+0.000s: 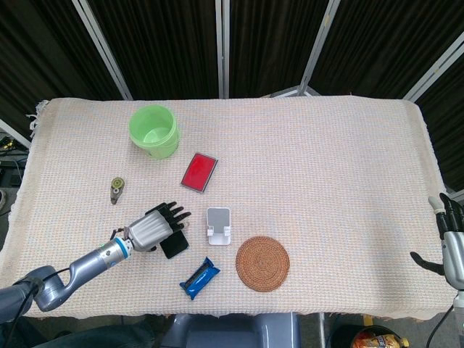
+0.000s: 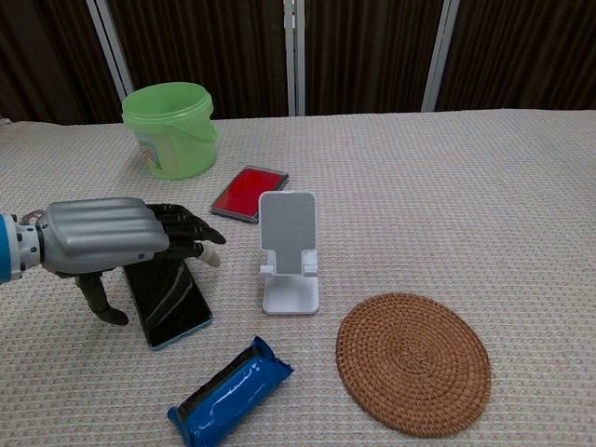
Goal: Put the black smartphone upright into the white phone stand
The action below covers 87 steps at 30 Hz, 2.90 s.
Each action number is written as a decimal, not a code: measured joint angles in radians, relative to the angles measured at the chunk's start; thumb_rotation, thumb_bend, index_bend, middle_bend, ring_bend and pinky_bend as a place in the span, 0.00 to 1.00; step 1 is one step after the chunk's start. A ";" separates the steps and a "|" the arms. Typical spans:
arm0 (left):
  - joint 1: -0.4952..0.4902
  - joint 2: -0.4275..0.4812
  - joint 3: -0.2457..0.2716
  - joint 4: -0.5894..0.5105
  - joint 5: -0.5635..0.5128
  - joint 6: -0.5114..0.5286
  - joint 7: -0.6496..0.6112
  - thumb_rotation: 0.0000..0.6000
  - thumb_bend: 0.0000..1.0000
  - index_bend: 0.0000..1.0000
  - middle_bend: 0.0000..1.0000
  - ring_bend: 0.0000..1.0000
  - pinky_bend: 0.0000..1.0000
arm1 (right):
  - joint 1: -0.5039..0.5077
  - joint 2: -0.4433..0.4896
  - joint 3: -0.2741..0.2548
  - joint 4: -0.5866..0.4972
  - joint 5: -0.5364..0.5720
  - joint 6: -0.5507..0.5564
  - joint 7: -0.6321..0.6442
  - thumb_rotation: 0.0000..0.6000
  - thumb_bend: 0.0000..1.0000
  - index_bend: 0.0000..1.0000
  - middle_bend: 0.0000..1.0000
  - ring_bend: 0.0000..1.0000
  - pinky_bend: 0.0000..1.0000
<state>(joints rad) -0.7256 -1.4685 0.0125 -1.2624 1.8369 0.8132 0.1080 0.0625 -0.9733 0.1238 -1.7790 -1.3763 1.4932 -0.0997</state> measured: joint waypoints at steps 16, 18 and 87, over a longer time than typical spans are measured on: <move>-0.047 -0.085 0.043 0.095 0.017 0.041 -0.022 1.00 0.06 0.49 0.43 0.41 0.39 | -0.001 0.004 0.002 0.006 0.007 -0.003 0.008 1.00 0.00 0.00 0.00 0.00 0.00; -0.049 -0.087 0.048 0.106 0.023 0.064 -0.027 1.00 0.06 0.50 0.43 0.41 0.39 | -0.001 0.004 0.002 0.005 0.007 -0.005 0.008 1.00 0.00 0.00 0.00 0.00 0.00; -0.323 -0.054 -0.096 -0.035 0.200 -0.021 0.853 1.00 0.06 0.43 0.36 0.37 0.32 | -0.017 0.043 0.007 0.013 0.011 -0.006 0.106 1.00 0.00 0.00 0.00 0.00 0.00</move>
<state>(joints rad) -1.0490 -1.5223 -0.0835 -1.2976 2.0373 0.7924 0.9608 0.0458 -0.9307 0.1307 -1.7663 -1.3652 1.4876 0.0065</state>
